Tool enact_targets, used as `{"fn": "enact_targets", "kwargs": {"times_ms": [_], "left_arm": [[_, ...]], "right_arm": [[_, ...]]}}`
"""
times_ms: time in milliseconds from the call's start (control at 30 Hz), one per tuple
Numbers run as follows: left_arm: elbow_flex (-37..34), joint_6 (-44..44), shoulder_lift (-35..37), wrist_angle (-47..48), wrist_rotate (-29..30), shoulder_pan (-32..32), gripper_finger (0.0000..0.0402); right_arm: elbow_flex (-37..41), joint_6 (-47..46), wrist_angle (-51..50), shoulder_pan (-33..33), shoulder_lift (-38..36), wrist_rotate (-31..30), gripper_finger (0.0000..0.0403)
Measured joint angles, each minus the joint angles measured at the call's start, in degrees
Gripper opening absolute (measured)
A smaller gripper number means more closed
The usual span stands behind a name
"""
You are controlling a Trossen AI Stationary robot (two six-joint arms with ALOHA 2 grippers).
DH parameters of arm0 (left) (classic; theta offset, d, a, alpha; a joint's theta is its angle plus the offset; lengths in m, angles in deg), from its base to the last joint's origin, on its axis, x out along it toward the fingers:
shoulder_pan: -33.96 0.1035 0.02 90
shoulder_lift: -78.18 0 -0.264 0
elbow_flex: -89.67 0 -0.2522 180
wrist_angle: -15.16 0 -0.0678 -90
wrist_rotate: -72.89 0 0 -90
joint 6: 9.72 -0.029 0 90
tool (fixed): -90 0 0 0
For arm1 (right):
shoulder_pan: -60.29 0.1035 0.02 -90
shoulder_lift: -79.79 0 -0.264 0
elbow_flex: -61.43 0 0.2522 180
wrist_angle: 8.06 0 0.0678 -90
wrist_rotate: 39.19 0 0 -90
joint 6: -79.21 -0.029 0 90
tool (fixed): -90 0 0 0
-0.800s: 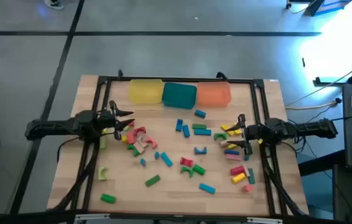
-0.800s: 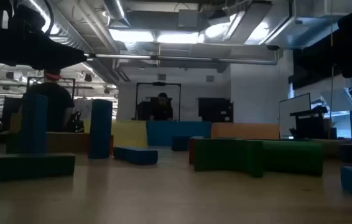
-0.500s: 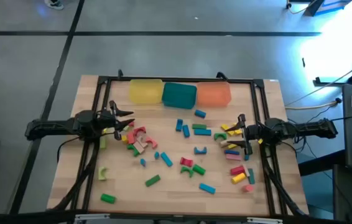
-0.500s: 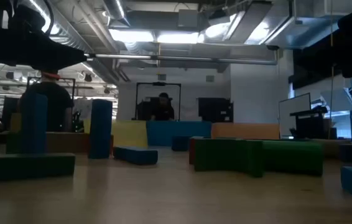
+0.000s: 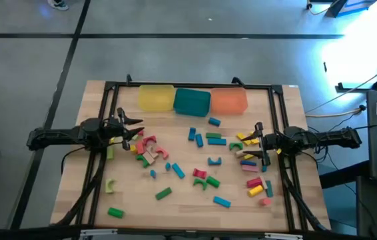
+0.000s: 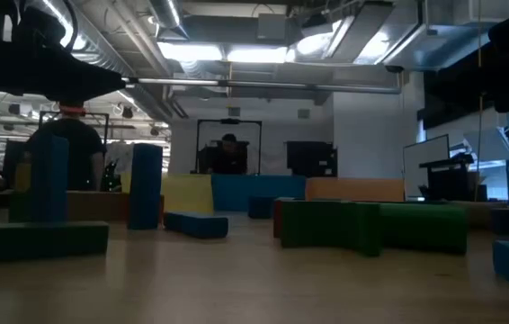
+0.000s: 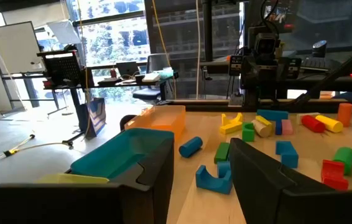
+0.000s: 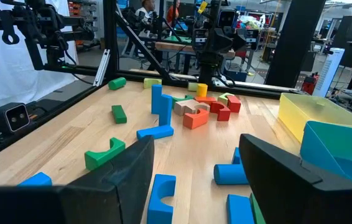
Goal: Sort blocks by size
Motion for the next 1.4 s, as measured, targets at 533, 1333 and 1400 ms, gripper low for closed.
{"fn": "enact_targets", "kwargs": {"times_ms": [533,1333,1400], "left_arm": [[0.0,-7.5,0.0,0.0,0.0,0.0,0.0134],[0.0,7.8,0.0,0.0,0.0,0.0,0.0134],[0.0,9.4,0.0,0.0,0.0,0.0,0.0134]], "right_arm": [[0.0,0.1,0.1,0.0,0.0,-2.5,0.0239],[0.0,0.0,12.0,0.0,0.0,-1.5,0.0239],[0.0,0.0,13.5,0.0,0.0,-4.0,0.0239]]}}
